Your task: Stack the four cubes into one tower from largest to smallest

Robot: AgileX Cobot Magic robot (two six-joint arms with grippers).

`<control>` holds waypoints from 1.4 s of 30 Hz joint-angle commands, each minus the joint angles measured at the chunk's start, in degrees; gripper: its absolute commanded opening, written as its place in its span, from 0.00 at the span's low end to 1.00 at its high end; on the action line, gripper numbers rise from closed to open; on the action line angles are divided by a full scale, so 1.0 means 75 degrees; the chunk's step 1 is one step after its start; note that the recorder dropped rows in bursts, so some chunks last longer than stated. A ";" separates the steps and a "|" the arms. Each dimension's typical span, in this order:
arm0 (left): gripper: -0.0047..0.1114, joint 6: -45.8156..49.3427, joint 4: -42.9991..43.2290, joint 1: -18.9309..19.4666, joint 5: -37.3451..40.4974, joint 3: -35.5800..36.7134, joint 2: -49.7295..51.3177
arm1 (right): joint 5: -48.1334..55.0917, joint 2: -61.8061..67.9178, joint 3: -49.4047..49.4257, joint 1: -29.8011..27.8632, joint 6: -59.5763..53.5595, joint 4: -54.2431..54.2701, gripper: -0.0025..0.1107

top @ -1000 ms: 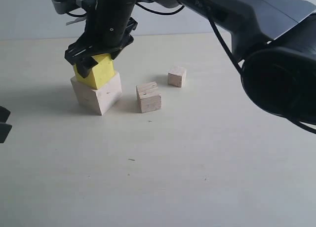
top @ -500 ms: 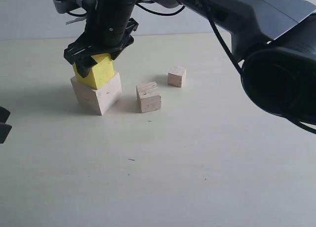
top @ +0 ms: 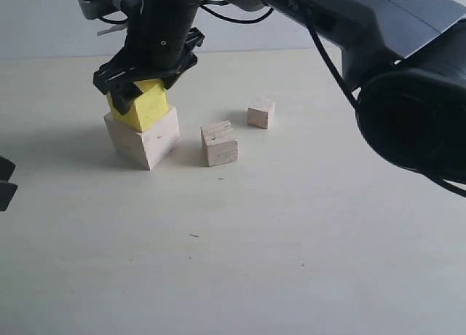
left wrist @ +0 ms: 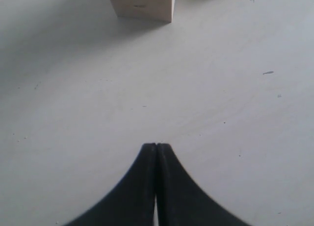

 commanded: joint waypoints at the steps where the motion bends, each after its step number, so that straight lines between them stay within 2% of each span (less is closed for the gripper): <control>1: 0.04 0.0010 -0.0024 -0.0045 -0.0107 -0.0045 0.0016 | 0.0071 -0.0414 -0.0075 -0.0042 0.0003 -0.0202 0.71; 7: 0.04 0.0010 -0.0006 -0.0045 -0.0143 -0.0045 0.0016 | 0.0248 -0.0913 -0.0075 -0.0042 0.0259 -0.0807 0.71; 9: 0.04 0.0010 0.0156 -0.0045 -0.0284 -0.0045 0.0016 | 0.0248 -0.1134 -0.0075 -0.0042 0.0588 -0.0885 0.67; 12: 0.04 -0.0353 0.0784 -0.0045 -0.0683 -0.0045 0.0016 | 0.0248 -0.1400 -0.0075 -0.0042 0.0742 -0.0870 0.48; 17: 0.04 -0.1664 0.1889 -0.0045 -0.1247 -0.0045 0.0028 | 0.0248 -0.1689 -0.0061 -0.0042 0.0742 -0.0914 0.03; 21: 0.04 -0.2457 0.2361 0.0156 -0.1423 -0.0045 0.0300 | 0.0248 -0.1793 -0.0061 -0.0042 0.1156 -0.1294 0.02; 24: 0.04 -0.2455 0.2361 0.0629 -0.1542 -0.0061 0.0686 | 0.0248 -0.1824 -0.0061 -0.0057 0.1407 -0.1358 0.02; 25: 0.04 -0.2357 0.2269 0.0955 -0.1529 -0.0178 0.1059 | 0.0248 -0.1891 -0.0005 -0.0057 0.1521 -0.1238 0.02; 26: 0.04 -0.2188 0.2096 0.1129 -0.1514 -0.0269 0.1247 | 0.0248 -0.1930 0.0064 -0.0057 0.1557 -0.1181 0.02; 29: 0.04 -0.0820 0.0559 0.1730 -0.1553 -0.0973 0.2122 | 0.0248 -0.2117 0.0689 -0.0057 0.1727 -0.1240 0.02; 31: 0.04 -0.0243 -0.0004 0.1931 -0.1558 -0.1438 0.2714 | 0.0248 -0.2246 0.1211 -0.0057 0.1743 -0.1316 0.02; 36: 0.04 0.0827 -0.0963 0.2405 -0.1457 -0.2628 0.4563 | 0.0248 -0.2981 0.3289 -0.0057 0.1743 -0.1299 0.02; 39: 0.04 0.1083 -0.1276 0.2728 -0.1457 -0.3075 0.5137 | 0.0213 -0.3404 0.4257 -0.0057 0.1884 -0.1299 0.02; 42: 0.04 0.1741 -0.2345 0.3253 -0.1363 -0.3471 0.5652 | -0.0178 -0.3926 0.5252 -0.0057 0.1948 -0.1239 0.02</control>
